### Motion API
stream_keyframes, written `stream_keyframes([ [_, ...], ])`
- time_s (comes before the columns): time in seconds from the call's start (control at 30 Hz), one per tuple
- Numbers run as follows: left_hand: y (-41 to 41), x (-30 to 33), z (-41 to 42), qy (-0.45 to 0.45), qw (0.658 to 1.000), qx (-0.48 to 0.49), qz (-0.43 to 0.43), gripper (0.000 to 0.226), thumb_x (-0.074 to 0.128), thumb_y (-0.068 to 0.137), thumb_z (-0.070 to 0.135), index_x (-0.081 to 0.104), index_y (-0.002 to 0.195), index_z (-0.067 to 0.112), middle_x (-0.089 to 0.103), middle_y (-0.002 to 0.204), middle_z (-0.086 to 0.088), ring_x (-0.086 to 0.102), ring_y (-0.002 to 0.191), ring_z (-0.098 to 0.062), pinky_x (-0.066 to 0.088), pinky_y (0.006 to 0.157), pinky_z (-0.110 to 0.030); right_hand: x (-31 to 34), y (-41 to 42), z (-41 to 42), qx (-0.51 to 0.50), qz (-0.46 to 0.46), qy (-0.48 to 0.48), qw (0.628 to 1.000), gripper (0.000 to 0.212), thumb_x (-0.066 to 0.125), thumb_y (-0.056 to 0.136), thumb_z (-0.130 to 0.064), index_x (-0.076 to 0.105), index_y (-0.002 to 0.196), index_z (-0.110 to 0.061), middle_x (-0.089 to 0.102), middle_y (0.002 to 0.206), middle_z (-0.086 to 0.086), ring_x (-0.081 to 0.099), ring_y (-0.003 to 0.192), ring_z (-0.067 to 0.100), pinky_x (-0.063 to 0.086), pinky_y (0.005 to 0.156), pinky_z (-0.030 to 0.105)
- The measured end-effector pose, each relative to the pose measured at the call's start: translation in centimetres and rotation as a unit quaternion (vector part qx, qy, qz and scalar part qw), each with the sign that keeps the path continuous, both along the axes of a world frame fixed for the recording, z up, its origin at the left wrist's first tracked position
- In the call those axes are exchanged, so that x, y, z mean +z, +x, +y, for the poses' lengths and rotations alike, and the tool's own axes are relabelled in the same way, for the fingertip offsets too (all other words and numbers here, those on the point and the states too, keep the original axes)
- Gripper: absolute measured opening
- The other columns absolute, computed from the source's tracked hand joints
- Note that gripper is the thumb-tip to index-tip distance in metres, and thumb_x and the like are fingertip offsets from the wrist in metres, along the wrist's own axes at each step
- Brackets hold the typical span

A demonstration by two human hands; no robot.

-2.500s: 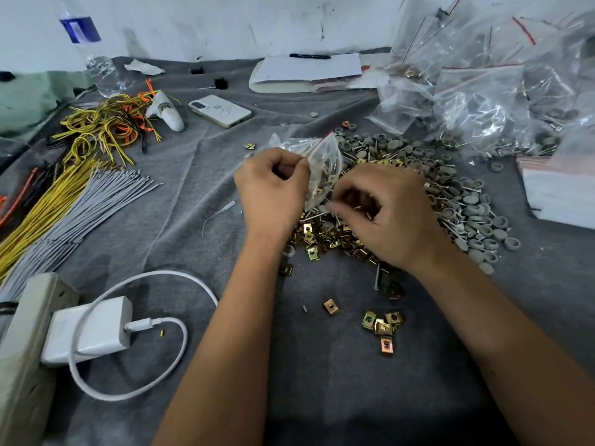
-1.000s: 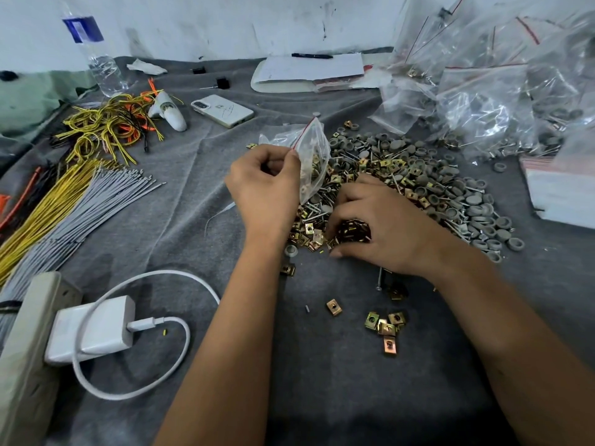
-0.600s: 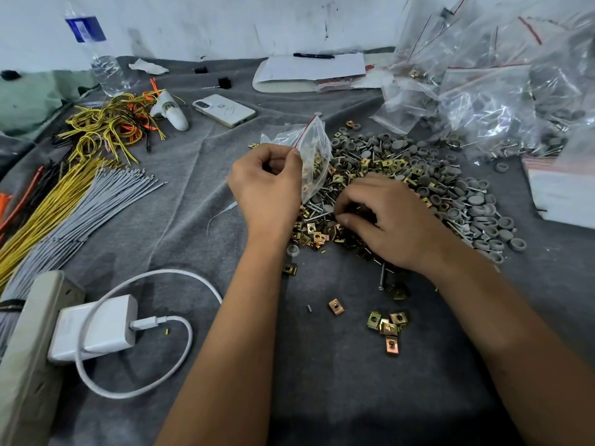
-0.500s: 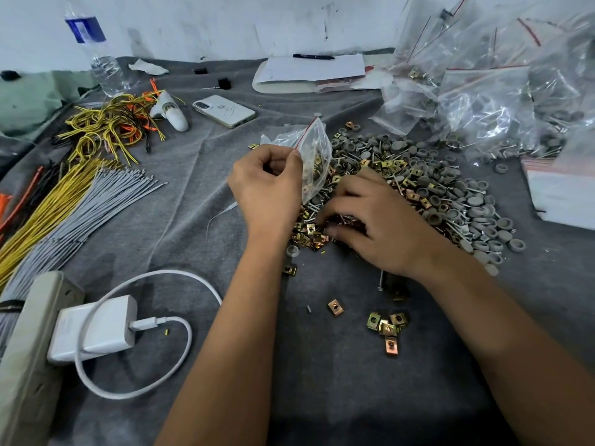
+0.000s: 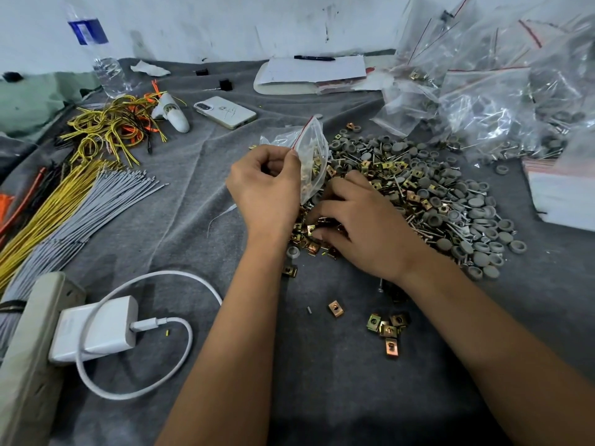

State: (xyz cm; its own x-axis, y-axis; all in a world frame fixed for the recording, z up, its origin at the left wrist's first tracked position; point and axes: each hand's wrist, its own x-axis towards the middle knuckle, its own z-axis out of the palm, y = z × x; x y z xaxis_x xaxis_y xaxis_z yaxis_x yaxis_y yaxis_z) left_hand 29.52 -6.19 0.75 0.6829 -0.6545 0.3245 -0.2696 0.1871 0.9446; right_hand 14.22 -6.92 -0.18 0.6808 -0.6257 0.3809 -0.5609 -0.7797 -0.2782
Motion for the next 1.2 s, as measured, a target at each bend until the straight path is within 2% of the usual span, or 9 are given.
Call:
stream_keyframes([
  [0.13, 0.0, 0.0, 0.1, -0.003, 1.0, 0.001, 0.007, 0.01, 0.071, 0.086, 0.011, 0.077, 0.078, 0.012, 0.074, 0.068, -0.003, 0.065, 0.061, -0.011, 0.055, 0.062, -0.032, 0.4, 0.5, 0.2, 0.008, 0.014, 0.012, 1.0, 0.014, 0.076, 0.089, -0.034, 0.076, 0.102, -0.028, 0.061, 0.113, -0.006, 0.044, 0.113, 0.017, 0.042, 0.1, 0.033],
  [0.3, 0.0, -0.1, 0.0, 0.0, 1.0, -0.004, -0.004, 0.01, 0.072, 0.086, 0.011, 0.077, 0.079, 0.011, 0.074, 0.07, -0.002, 0.066, 0.062, -0.012, 0.056, 0.062, -0.032, 0.3, 0.2, 0.2, 0.03, 0.008, 0.032, 0.999, 0.006, 0.073, 0.092, -0.026, 0.07, 0.095, -0.021, 0.06, 0.104, -0.008, 0.044, 0.106, 0.012, 0.043, 0.096, 0.037],
  [0.47, -0.2, -0.2, 0.2, 0.009, 0.997, -0.041, -0.07, 0.013, 0.073, 0.087, 0.009, 0.076, 0.077, 0.015, 0.07, 0.064, 0.004, 0.06, 0.054, -0.004, 0.048, 0.054, -0.021, 1.0, -1.1, 0.1, -0.02, -0.236, 0.006, 0.972, 0.008, 0.068, 0.096, -0.006, 0.067, 0.103, -0.004, 0.069, 0.098, 0.002, 0.063, 0.089, 0.01, 0.053, 0.083, 0.019],
  [0.57, -0.8, -0.2, 0.5, 0.021, 0.982, -0.117, -0.145, 0.011, 0.074, 0.087, 0.004, 0.076, 0.077, 0.009, 0.068, 0.062, 0.003, 0.055, 0.051, -0.001, 0.044, 0.051, -0.018, 1.2, -1.6, -0.1, -0.054, -0.297, -0.046, 0.952, 0.01, 0.072, 0.093, -0.006, 0.069, 0.103, -0.003, 0.069, 0.096, -0.001, 0.065, 0.087, 0.007, 0.052, 0.081, 0.014],
  [0.8, -0.9, -0.1, 0.6, 0.018, 0.979, -0.153, -0.136, 0.01, 0.075, 0.088, 0.002, 0.076, 0.079, 0.005, 0.065, 0.06, 0.003, 0.052, 0.05, -0.002, 0.042, 0.051, -0.018, 1.1, -1.3, -0.5, -0.088, -0.27, -0.056, 0.957, 0.012, 0.081, 0.086, -0.011, 0.075, 0.094, -0.005, 0.075, 0.09, 0.003, 0.07, 0.08, 0.013, 0.056, 0.075, 0.023],
  [0.93, -0.7, 0.1, 0.4, 0.012, 0.993, -0.095, -0.075, 0.012, 0.073, 0.089, 0.003, 0.076, 0.078, 0.007, 0.061, 0.057, 0.008, 0.051, 0.049, 0.0, 0.039, 0.051, -0.015, 1.2, -1.3, -0.2, -0.105, -0.297, -0.08, 0.946, 0.012, 0.078, 0.09, -0.013, 0.073, 0.095, -0.005, 0.072, 0.091, 0.001, 0.063, 0.079, 0.008, 0.045, 0.076, 0.007],
  [1.0, -0.4, 0.1, 0.2, 0.0, 0.999, -0.044, -0.03, 0.014, 0.073, 0.089, 0.006, 0.075, 0.077, 0.012, 0.066, 0.06, 0.006, 0.055, 0.051, -0.002, 0.043, 0.053, -0.019, 1.1, -1.3, -0.1, -0.105, -0.294, -0.082, 0.947, 0.012, 0.077, 0.091, -0.014, 0.071, 0.095, -0.005, 0.07, 0.09, 0.0, 0.062, 0.079, 0.008, 0.046, 0.076, 0.008],
  [1.07, 0.0, 0.2, 0.1, -0.013, 1.0, -0.012, 0.002, 0.013, 0.073, 0.088, 0.009, 0.076, 0.077, 0.015, 0.068, 0.064, 0.003, 0.057, 0.054, -0.005, 0.045, 0.055, -0.021, 0.9, -1.0, 0.1, -0.085, -0.247, -0.062, 0.963, 0.014, 0.078, 0.09, -0.021, 0.071, 0.092, -0.008, 0.07, 0.089, 0.0, 0.061, 0.082, 0.011, 0.049, 0.077, 0.02],
  [1.2, 0.1, 0.3, 0.1, -0.02, 0.999, -0.018, 0.017, 0.012, 0.072, 0.087, 0.009, 0.075, 0.077, 0.014, 0.067, 0.063, 0.004, 0.055, 0.054, -0.006, 0.044, 0.056, -0.022, 0.1, 0.1, 0.3, -0.075, -0.018, -0.01, 0.997, 0.033, 0.074, 0.086, -0.052, 0.069, 0.094, -0.02, 0.057, 0.097, -0.006, 0.049, 0.104, 0.016, 0.047, 0.085, 0.035],
])
